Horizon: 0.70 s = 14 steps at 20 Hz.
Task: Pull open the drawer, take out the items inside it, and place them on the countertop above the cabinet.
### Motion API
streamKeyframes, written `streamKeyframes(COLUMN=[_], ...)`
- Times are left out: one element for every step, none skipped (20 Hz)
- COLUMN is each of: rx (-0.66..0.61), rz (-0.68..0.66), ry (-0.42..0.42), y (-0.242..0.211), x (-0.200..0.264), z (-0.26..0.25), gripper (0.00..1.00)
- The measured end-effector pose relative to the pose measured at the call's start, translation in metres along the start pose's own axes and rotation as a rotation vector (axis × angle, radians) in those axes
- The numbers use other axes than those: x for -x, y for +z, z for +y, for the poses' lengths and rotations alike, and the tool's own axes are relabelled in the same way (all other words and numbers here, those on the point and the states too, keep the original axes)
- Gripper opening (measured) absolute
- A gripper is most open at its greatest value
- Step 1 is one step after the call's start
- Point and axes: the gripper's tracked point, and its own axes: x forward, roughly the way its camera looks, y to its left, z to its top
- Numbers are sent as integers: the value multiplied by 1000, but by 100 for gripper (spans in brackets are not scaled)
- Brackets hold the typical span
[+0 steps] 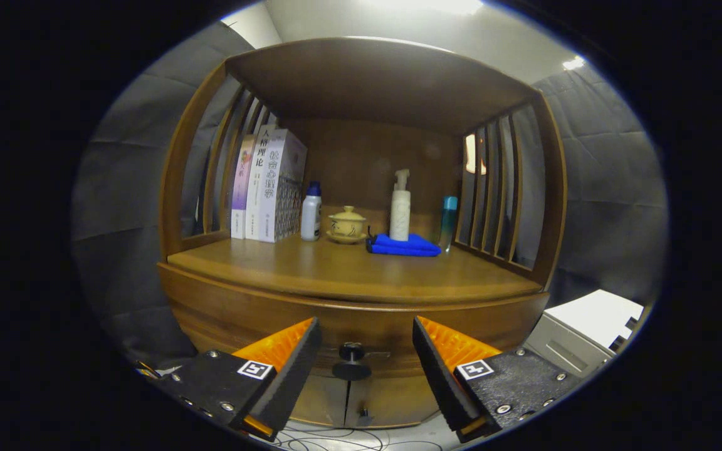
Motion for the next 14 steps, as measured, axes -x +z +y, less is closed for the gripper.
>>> streamKeyframes(rx=[-7, -9, -7, -3, 0, 0, -5, -16, -32, -49, -64, -72, -73, -58], rz=[15, 28, 41, 49, 57, 65, 66, 66, 64, 66, 71, 72, 74, 59], ry=[1, -2, -2, -4, -8, -12, -20, -20, -12, -6, 3, 12, 20, 14], y=[-8, -15, -22, -28, -33, -37, -40, -41, -42, -43, -45, -46, -49, -47], x=[-2, -5, -8, -12, -16, -20, -23, -26, -27, -29, -30, -32, -34, -33], z=[1, 1, 1, 1, 0, -1, -2, -2, 0, 2, 4, 7, 10, 9], gripper=[90, 90, 88, 88, 85, 84, 83, 81, 78, 77, 72, 68, 64, 60])
